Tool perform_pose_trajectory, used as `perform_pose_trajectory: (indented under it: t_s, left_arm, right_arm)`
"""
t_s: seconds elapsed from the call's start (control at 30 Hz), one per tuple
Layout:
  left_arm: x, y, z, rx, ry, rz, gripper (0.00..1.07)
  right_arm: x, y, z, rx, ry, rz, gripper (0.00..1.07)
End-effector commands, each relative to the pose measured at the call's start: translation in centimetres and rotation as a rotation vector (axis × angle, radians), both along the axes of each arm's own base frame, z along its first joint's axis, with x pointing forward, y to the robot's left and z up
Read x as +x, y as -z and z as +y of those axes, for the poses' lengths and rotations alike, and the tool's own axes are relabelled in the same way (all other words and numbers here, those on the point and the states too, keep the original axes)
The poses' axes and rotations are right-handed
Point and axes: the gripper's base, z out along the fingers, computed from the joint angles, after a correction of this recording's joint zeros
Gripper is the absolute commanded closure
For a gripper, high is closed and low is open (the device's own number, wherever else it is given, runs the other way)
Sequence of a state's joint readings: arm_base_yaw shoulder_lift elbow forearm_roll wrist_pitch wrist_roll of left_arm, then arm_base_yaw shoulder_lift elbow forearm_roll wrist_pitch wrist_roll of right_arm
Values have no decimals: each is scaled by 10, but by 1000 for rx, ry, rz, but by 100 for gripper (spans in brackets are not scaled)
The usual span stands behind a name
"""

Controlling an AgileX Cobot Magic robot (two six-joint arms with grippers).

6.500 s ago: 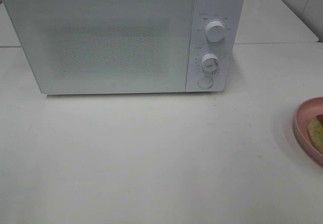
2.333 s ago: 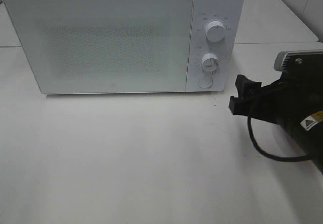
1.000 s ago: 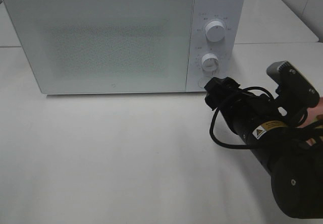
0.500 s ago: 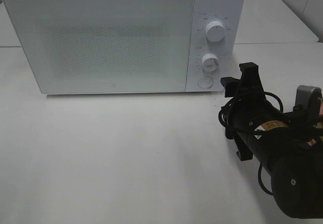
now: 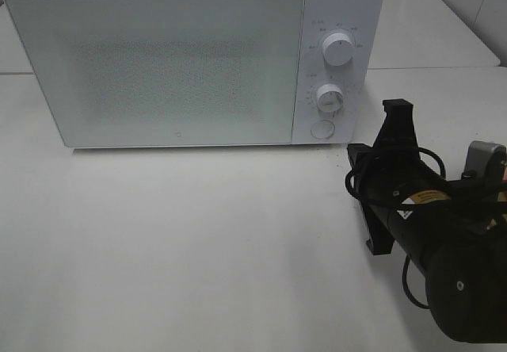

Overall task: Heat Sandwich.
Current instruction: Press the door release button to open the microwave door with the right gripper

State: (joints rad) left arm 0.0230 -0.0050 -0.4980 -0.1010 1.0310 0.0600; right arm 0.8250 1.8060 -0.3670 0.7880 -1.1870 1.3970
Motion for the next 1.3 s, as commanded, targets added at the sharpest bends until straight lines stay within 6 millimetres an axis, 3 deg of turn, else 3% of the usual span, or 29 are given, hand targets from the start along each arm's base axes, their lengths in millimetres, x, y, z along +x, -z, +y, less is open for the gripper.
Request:
perform_pose_trajectory:
  t_s: [0.03, 0.57, 1.0, 1.3]
  left_arm:
    - [-4, 1, 0, -1, 10, -25, 5]
    - [-4, 1, 0, -1, 10, -25, 5]
    - [-4, 1, 0, -1, 10, -25, 5]
    - [-4, 1, 0, -1, 10, -25, 5]
  right_arm:
    - [3, 2, -2, 9, 19, 33, 107]
    - [48, 0, -4, -18, -1, 85, 107]
    - [82, 32, 18, 13, 12, 114, 107]
    - [106, 41, 15, 19, 41, 121, 107]
